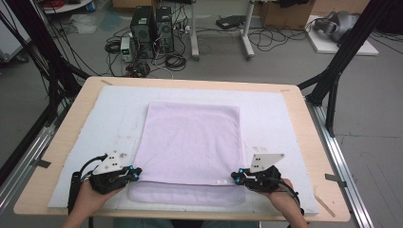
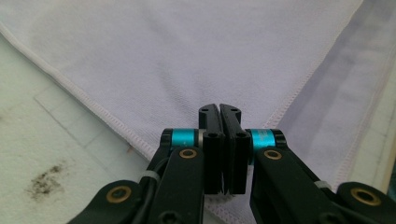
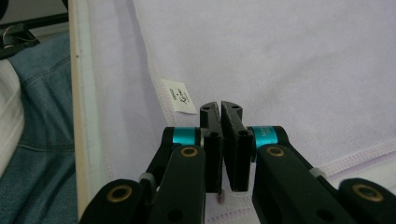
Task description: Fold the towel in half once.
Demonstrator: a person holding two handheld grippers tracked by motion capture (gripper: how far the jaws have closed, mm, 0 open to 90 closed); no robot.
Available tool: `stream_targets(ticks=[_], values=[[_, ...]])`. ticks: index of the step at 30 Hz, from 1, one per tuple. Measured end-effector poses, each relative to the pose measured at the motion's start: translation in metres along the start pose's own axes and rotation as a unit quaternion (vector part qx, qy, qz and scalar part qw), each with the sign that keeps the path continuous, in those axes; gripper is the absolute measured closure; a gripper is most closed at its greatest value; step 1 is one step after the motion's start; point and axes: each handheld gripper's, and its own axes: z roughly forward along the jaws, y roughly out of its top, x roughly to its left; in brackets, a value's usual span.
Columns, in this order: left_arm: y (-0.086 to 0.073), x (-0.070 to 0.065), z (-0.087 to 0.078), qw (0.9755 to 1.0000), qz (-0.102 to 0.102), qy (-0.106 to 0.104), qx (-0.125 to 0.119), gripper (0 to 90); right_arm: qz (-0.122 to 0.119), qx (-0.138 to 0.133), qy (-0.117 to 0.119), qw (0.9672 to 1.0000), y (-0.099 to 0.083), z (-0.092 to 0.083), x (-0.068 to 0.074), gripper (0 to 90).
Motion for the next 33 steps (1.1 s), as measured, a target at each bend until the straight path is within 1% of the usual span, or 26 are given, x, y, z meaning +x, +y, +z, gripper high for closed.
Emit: stream_targets(ticks=[2, 3, 6, 9, 10, 11, 12, 13, 14, 16, 17, 19, 20, 22, 23, 24, 25, 26, 27, 29, 31, 33], values=[[0.004, -0.001, -0.006, 0.9999, 0.005, 0.007, -0.007, 87.3, -0.002, -0.008, -0.002, 1.0000, 0.002, -0.005, 0.001, 87.3], [0.006, -0.001, -0.009, 0.9998, 0.004, 0.013, -0.012, 87.3, -0.002, -0.013, -0.003, 0.9999, 0.004, -0.008, 0.002, 89.4], [0.008, -0.004, -0.016, 0.9998, 0.004, 0.011, -0.018, 87.4, -0.006, -0.030, -0.005, 0.9995, 0.005, -0.022, 0.004, 89.4], [0.004, -0.010, -0.018, 0.9999, 0.009, 0.005, -0.011, 87.5, -0.007, -0.032, -0.006, 0.9995, 0.003, -0.035, 0.009, 89.4], [0.001, -0.012, -0.016, 0.9999, 0.013, 0.000, -0.003, 87.4, -0.006, -0.031, -0.007, 0.9995, 0.001, -0.038, 0.010, 88.2], [-0.002, -0.013, -0.014, 0.9999, 0.014, -0.001, 0.004, 86.6, -0.006, -0.029, -0.005, 0.9995, -0.001, -0.038, 0.012, 84.9], [-0.006, -0.013, -0.010, 0.9999, 0.009, 0.001, 0.013, 81.8, -0.005, -0.022, 0.000, 0.9997, -0.002, -0.036, 0.013, 80.7], [-0.009, -0.012, -0.008, 0.9998, 0.004, 0.002, 0.018, 72.0, -0.001, -0.016, 0.005, 0.9999, -0.004, -0.030, 0.014, 76.9], [-0.011, -0.012, -0.006, 0.9998, -0.001, 0.000, 0.018, 65.4, -0.001, -0.012, 0.009, 0.9999, -0.005, -0.026, 0.013, 75.0], [-0.013, -0.011, -0.004, 0.9999, -0.005, 0.001, 0.015, 60.1, 0.003, -0.004, 0.021, 0.9998, -0.007, -0.012, 0.014, 69.9], [-0.014, -0.011, -0.004, 0.9999, -0.004, 0.001, 0.016, 57.7, 0.002, 0.003, 0.023, 0.9997, -0.007, -0.005, 0.013, 67.5], [-0.015, -0.010, -0.002, 0.9997, 0.000, 0.003, 0.023, 57.4, 0.000, 0.020, 0.032, 0.9993, -0.008, 0.011, 0.012, 64.5], [-0.016, -0.010, -0.001, 0.9997, 0.000, 0.002, 0.026, 58.3, -0.001, 0.027, 0.033, 0.9991, -0.008, 0.016, 0.011, 63.8], [-0.020, -0.009, 0.003, 0.9992, 0.003, 0.001, 0.040, 63.0, -0.001, 0.044, 0.034, 0.9985, -0.010, 0.026, 0.009, 64.6], [-0.023, -0.009, 0.006, 0.9990, 0.005, -0.001, 0.044, 66.4, 0.001, 0.041, 0.038, 0.9984, -0.012, 0.030, 0.008, 67.2], [-0.025, -0.009, 0.006, 0.9993, 0.004, -0.001, 0.037, 70.8, 0.008, 0.032, 0.041, 0.9986, -0.013, 0.030, 0.006, 72.6], [-0.025, -0.009, 0.006, 0.9995, 0.001, -0.001, 0.032, 77.0, 0.011, 0.032, 0.040, 0.9986, -0.014, 0.029, 0.006, 78.5], [-0.025, -0.009, 0.006, 0.9996, -0.001, 0.000, 0.030, 81.1, 0.012, 0.030, 0.040, 0.9987, -0.014, 0.028, 0.006, 83.3], [-0.025, -0.008, 0.007, 0.9995, -0.002, 0.001, 0.031, 84.7, 0.010, 0.032, 0.044, 0.9985, -0.014, 0.028, 0.006, 86.1], [-0.023, -0.009, 0.007, 0.9995, 0.000, 0.005, 0.033, 86.0, 0.003, 0.038, 0.047, 0.9981, -0.012, 0.027, 0.007, 87.4], [-0.022, -0.011, 0.006, 0.9995, 0.003, 0.008, 0.031, 86.5, -0.001, 0.038, 0.048, 0.9981, -0.009, 0.024, 0.008, 87.6], [-0.020, -0.011, 0.004, 0.9997, 0.000, 0.009, 0.024, 86.6, 0.000, 0.028, 0.049, 0.9984, -0.007, 0.020, 0.009, 87.8]])
